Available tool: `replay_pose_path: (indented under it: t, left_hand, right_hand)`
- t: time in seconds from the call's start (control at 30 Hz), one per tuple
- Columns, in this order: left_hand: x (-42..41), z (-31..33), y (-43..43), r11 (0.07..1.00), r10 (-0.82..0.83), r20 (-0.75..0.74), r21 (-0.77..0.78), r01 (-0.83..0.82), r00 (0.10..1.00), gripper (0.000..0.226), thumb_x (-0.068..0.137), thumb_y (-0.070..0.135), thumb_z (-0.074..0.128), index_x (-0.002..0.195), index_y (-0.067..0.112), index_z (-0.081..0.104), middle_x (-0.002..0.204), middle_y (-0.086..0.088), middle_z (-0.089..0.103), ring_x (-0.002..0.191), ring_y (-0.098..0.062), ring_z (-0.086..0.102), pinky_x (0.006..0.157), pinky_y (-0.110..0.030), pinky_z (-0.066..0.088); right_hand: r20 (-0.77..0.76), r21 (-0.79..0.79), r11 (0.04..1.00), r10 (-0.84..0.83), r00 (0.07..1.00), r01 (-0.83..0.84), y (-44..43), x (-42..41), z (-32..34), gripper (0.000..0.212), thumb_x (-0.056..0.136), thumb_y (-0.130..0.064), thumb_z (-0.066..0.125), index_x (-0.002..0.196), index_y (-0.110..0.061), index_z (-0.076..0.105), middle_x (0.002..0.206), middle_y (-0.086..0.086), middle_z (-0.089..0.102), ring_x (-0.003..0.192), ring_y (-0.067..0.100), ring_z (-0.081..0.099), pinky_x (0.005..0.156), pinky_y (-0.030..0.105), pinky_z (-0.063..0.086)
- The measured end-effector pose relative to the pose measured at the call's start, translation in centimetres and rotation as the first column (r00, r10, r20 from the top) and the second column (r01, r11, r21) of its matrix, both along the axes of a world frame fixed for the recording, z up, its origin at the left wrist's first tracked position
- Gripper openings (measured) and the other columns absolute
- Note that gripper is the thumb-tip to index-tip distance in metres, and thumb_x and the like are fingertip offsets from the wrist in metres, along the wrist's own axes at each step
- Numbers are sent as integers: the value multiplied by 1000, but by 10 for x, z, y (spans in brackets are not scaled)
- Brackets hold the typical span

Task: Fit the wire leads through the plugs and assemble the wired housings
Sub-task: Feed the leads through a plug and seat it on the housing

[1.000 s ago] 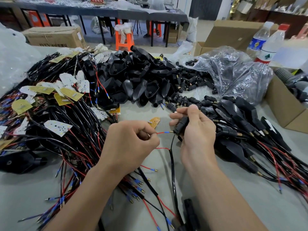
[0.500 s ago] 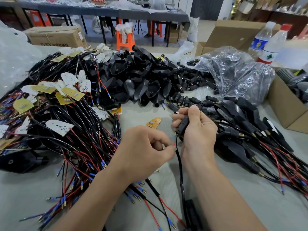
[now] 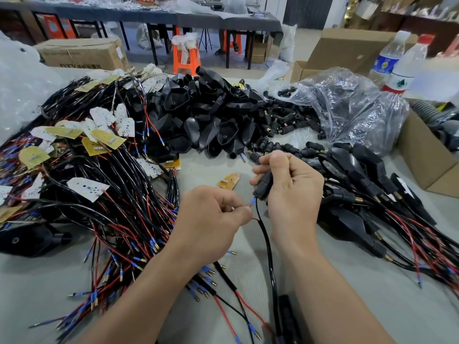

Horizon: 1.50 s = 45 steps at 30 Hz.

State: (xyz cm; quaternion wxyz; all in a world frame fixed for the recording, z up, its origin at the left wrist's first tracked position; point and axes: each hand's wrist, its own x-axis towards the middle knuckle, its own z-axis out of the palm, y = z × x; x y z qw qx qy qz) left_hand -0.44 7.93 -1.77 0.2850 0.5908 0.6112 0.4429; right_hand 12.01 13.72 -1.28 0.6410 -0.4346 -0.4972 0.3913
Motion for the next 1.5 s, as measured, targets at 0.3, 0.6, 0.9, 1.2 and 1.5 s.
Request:
replay_pose_path:
  t: [0.3,0.6,0.9,1.2,1.5]
  left_hand:
    - [-5,-2,5,990,129,-55,-48,-132,990,27,80,15,77,60,32,75,44,13,53,41,-3,42,44,-13,35]
    - [-13,-6,11,998,43,126,34,-48,991,9,76,46,81,75,37,80,49,11,41,47,-8,33,46,-17,29]
    - [-16,-6,11,1000,23,127,14,-25,992,21,84,25,83,68,37,79,47,2,63,39,-4,46,43,-15,37]
    - [-26,-1,17,998,54,345,13,-63,937,6,80,28,87,76,27,82,52,-2,60,53,-19,47,59,-36,39]
    - [-22,-3,14,998,19,253,51,-33,967,11,70,30,92,72,31,81,49,3,61,46,-6,54,48,-14,41]
  right_hand:
    - [327,34,994,83,941,-100,-5,-3,-2,29,99,-34,57,78,-18,67,60,-1,69,60,22,69,66,48,58]
    - [36,-244,968,72,997,-61,8,6,-1,32,87,-46,57,70,-26,76,63,2,69,62,21,58,61,47,52]
    - [-113,-200,966,142,983,-162,0,0,2,30,103,-20,57,78,-11,72,72,9,75,43,10,50,41,18,38]
    - [-246,-155,975,116,962,-157,5,5,5,36,103,-23,56,72,-20,75,76,12,75,46,14,52,43,25,39]
    - [-195,-154,970,154,969,-186,-5,-4,7,31,101,-17,61,72,-17,75,73,13,74,47,15,51,42,23,39]
